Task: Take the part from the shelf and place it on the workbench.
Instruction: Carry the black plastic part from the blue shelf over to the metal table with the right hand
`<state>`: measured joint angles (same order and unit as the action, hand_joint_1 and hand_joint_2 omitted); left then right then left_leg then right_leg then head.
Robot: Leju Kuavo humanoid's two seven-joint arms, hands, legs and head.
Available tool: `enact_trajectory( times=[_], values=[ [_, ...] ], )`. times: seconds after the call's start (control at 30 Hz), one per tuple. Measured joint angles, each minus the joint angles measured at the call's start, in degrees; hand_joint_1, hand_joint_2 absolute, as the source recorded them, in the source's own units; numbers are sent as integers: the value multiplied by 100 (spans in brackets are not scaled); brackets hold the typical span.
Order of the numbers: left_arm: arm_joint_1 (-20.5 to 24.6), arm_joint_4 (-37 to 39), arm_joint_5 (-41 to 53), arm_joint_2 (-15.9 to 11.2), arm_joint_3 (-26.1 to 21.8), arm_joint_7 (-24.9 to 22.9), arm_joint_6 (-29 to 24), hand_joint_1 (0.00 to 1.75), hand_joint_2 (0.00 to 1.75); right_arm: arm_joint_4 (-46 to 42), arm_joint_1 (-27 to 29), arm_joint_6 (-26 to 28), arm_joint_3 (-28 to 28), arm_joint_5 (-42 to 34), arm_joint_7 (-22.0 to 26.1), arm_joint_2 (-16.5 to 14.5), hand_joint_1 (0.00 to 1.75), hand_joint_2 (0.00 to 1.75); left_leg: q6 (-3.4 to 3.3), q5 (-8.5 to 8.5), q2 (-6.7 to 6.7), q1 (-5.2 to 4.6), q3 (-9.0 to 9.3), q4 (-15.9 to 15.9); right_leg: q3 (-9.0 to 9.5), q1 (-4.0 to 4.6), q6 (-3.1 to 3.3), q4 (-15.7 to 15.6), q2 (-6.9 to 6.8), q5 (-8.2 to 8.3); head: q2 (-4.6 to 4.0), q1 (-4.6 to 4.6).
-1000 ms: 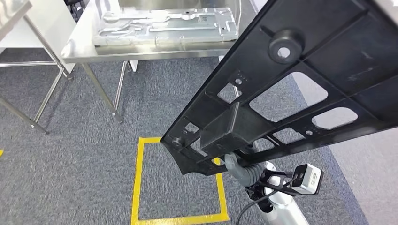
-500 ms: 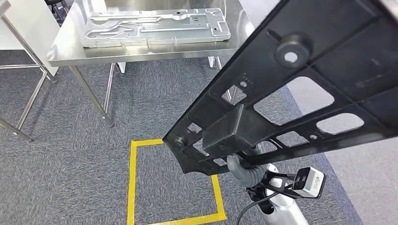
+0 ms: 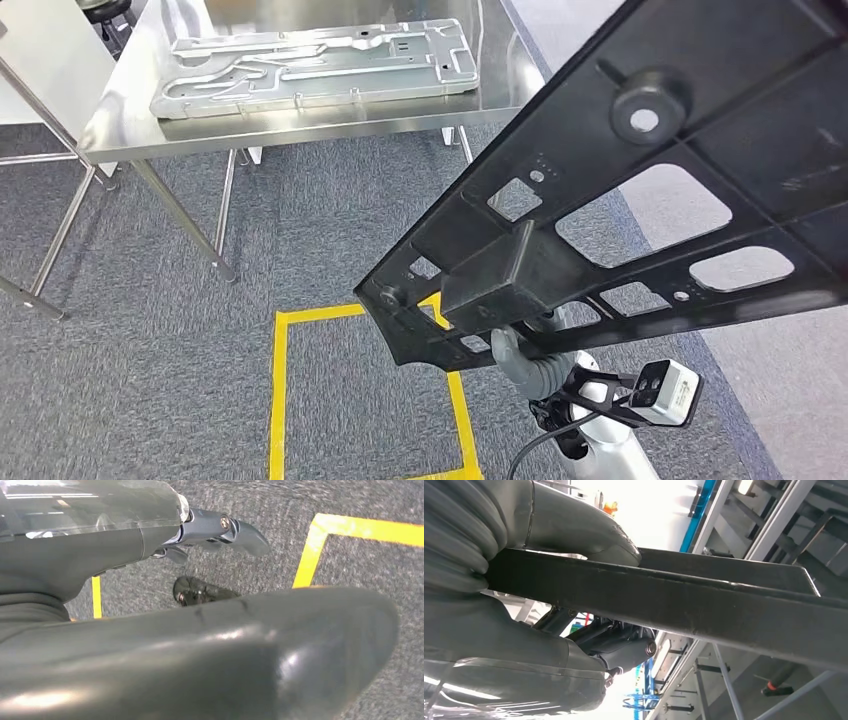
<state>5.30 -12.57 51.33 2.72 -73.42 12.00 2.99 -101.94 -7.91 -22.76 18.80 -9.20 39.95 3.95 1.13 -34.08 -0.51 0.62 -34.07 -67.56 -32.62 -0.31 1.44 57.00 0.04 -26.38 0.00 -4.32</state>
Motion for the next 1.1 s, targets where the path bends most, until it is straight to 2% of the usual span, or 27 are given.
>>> enact_trajectory(
  times=[0.03, 0.07, 0.1, 0.13, 0.17, 0.2, 0.23, 0.27, 0.4, 0.43, 0.47, 0.53, 0.57, 0.6, 0.63, 0.67, 0.7, 0.73, 0.77, 0.8, 0.9, 0.97, 1.0, 1.07, 1.1],
  values=[
    [-10, 0, 0, -1, 0, 0, 0, 0, 0, 1, 7, -1, 1, 2, -1, -4, 175, 175, 14, -90, 1, 1, -280, -403, 58, 4, 8, -1, 6, -47, 0, 0],
    [-24, 0, -1, -2, 0, 0, -3, 0, 0, 1, 15, -2, 1, 4, -1, -6, 175, 175, 24, -77, 1, 1, -508, -662, 124, 7, 12, -1, 17, -103, 0, -1],
    [-36, 0, -2, -2, 0, 0, -7, 0, 0, 2, 21, -3, 1, 7, -2, -6, 175, 175, 27, 53, 1, 1, -646, -717, 201, 9, 9, -1, 31, -161, 0, -1],
    [-45, 0, -2, -3, 0, 0, -14, 0, 0, 2, 25, -3, 1, 8, -2, -6, 175, 175, 19, 312, 1, 1, -667, -526, 294, 11, 0, 0, 46, -227, 0, -1],
    [-50, -1, -3, -8, 0, 1, -24, 0, 0, 2, 26, -3, 1, 10, -2, -6, 175, 175, 2, 644, 4, 0, -595, -156, 400, 11, -14, 5, 64, -301, 0, -1],
    [-56, -1, -3, -14, -1, 1, -33, 0, 0, 4, 23, -3, 1, 18, -2, -6, 175, 175, -28, 900, 13, -13, -478, 197, 494, 17, -36, 11, 72, -377, 0, 1],
    [-61, -2, -2, -21, -1, 3, -40, 0, 0, 7, 18, 1, 0, 31, -2, -6, 175, 175, -61, 1075, 21, -27, -364, 498, 567, 28, -63, 24, 84, -448, 0, 1],
    [-60, -2, -1, -27, -1, 5, -46, 0, 0, 11, 15, 6, 1, 50, -2, -6, 175, 175, -99, 1117, 28, -42, -286, 665, 609, 32, -94, 35, 91, -504, 0, 2],
    [-30, -2, -2, -39, -1, 25, -48, 0, 0, 15, 2, 84, 2, 153, -4, -6, 175, 175, -228, 967, 33, -46, -196, 801, 643, 19, -214, 21, 83, -618, 0, 1],
    [-28, -2, -3, -40, -1, 28, -48, 0, 0, 15, -11, 120, 2, 183, -3, -6, 175, 175, -255, 952, 35, -32, -163, 835, 598, 13, -247, 126, 72, -680, 0, 1],
    [-25, -2, -2, -40, -1, 31, -48, 0, 0, 14, -21, 162, 2, 220, -2, -6, 175, 175, -277, 936, 38, -16, -128, 867, 473, 5, -280, 366, 61, -787, 0, 1],
    [-21, -2, -1, -42, -2, 32, -48, 0, 0, 17, -23, 232, 2, 304, -2, -6, 175, 175, -306, 895, 57, -8, -88, 886, -17, -22, -333, 1151, 44, -1052, 0, 2],
    [-19, -2, -1, -42, -2, 33, -48, 0, 0, 22, -10, 264, 3, 346, -2, -5, 175, 175, -308, 872, 77, -7, -70, 886, -286, -38, -353, 1519, 40, -1125, 0, 2],
    [-19, -2, -1, -41, -2, 33, -48, 0, 0, 27, 5, 288, 3, 382, -3, -5, 175, 175, -304, 847, 108, -4, -42, 886, -481, -53, -367, 1717, 37, -1084, 0, 2],
    [-21, -2, -1, -40, -2, 32, -48, 0, 0, 32, 16, 305, 4, 403, -4, -4, 175, 175, -295, 821, 147, 0, -4, 886, -562, -66, -374, 1684, 35, -915, 0, 2],
    [-22, -2, -1, -40, -2, 32, -48, 0, 0, 34, 23, 318, 6, 415, -4, -4, 175, 175, -285, 791, 183, 5, 45, 886, -538, -77, -374, 1441, 35, -646, 0, 2],
    [-24, -2, 0, -38, -2, 32, -47, 0, 0, 34, 25, 321, 6, 415, -4, -4, 175, 175, -272, 759, 213, 9, 95, 886, -429, -86, -367, 1046, 33, -341, 0, 2],
    [-24, -2, 1, -36, -2, 33, -46, 0, 0, 38, 24, 317, 7, 404, -4, -4, 175, 175, -251, 729, 242, 4, 134, 884, -308, -79, -350, 676, 33, -127, 0, 2],
    [-25, -2, 2, -34, -2, 34, -46, 0, 0, 43, 22, 313, 8, 385, -3, -4, 175, 175, -222, 706, 263, 0, 154, 883, -214, -68, -320, 402, 37, -5, 0, 1],
    [-29, -2, 3, -33, -2, 36, -45, 0, 0, 49, 21, 310, 9, 362, -3, -4, 175, 175, -187, 689, 280, -4, 160, 886, -167, -52, -287, 253, 42, 26, 0, 1],
    [-36, -2, 8, -36, -2, 40, -42, 0, 0, 63, 20, 309, 11, 307, -2, -3, 175, 175, -70, 651, 278, 1, 188, 918, -121, -45, -164, 161, 65, -11, 0, 2],
    [-24, -2, 11, -39, -2, 43, -32, 0, 0, 65, 14, 305, 10, 288, -2, -3, 175, 175, -13, 511, 200, 7, 104, 675, -37, -62, -77, 93, 55, -24, 0, 1],
    [-17, -2, 13, -40, -2, 44, -26, 0, 0, 66, 13, 303, 10, 283, -2, -4, 175, 175, 3, 376, 158, 11, -46, 367, 5, -55, -44, 73, 44, -43, 0, 0],
    [-17, -2, 15, -40, -2, 44, -18, 0, 0, 81, 18, 303, 10, 277, -2, -4, 175, 175, 23, 98, 121, 10, -500, -443, 64, -24, 1, 67, 29, -104, 0, 0],
    [-25, -2, 15, -40, -2, 44, -19, 0, 0, 93, 25, 303, 10, 276, -3, -4, 175, 175, 23, 73, 117, 9, -675, -705, 100, -9, 11, 67, 27, -139, 0, 0]
  ],
)
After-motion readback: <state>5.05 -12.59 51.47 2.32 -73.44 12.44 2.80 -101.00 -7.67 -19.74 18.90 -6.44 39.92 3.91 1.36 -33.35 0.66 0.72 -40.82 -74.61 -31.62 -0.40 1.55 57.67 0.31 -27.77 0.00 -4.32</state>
